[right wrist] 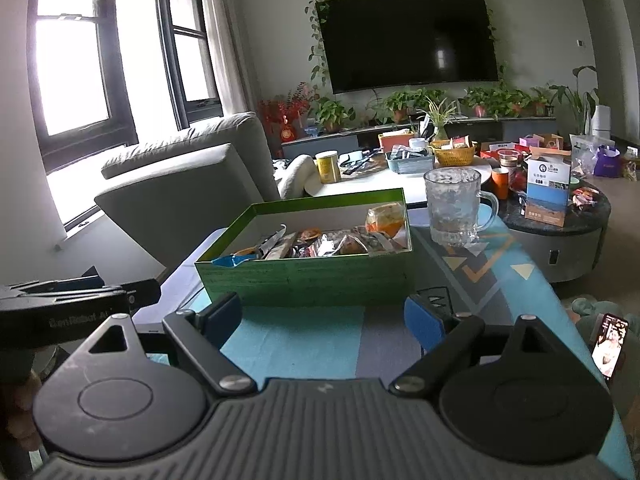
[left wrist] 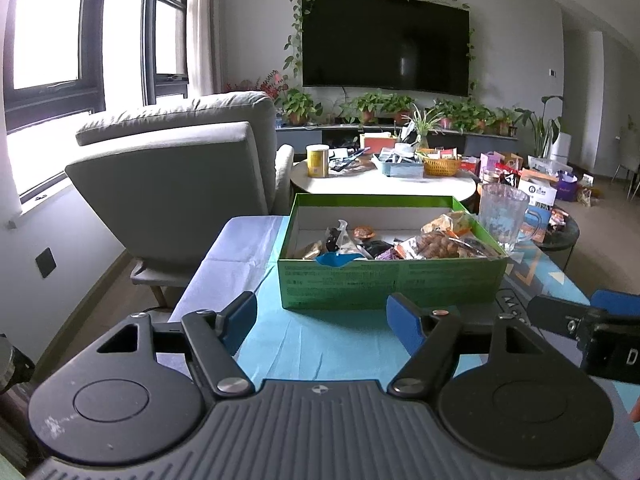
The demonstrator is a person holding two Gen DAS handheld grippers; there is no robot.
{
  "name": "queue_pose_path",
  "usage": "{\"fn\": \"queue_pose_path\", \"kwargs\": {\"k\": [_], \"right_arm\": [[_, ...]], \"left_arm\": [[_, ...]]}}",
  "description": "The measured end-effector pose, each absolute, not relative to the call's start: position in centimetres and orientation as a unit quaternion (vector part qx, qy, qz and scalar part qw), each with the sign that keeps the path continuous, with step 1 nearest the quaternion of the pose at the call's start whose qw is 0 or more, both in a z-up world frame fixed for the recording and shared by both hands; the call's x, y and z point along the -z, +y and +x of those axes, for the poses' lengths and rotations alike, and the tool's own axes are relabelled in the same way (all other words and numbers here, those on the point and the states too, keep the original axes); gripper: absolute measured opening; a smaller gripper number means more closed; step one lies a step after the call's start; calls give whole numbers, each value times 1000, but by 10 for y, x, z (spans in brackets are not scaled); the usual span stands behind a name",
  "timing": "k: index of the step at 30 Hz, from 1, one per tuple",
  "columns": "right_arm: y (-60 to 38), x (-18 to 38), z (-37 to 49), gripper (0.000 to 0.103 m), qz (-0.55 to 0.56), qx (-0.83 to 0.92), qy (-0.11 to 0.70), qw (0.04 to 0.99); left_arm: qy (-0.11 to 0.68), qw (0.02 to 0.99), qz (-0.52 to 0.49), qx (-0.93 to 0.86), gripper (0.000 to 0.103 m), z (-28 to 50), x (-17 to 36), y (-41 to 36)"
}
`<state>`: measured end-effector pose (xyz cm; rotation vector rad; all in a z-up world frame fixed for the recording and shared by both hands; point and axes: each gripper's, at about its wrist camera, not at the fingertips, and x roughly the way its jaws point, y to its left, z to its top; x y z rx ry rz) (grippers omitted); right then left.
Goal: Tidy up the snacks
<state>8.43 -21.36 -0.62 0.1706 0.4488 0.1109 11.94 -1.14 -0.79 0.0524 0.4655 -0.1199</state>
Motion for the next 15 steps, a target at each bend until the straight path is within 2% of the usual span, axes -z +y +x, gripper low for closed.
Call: {"fn": "queue_pose_path", "kwargs": {"k": [15], "right_arm": [[-213,12,82,93,88,-54,231,967]], "left_arm": [[237,969,39,57,69,115,16,-14]]}}
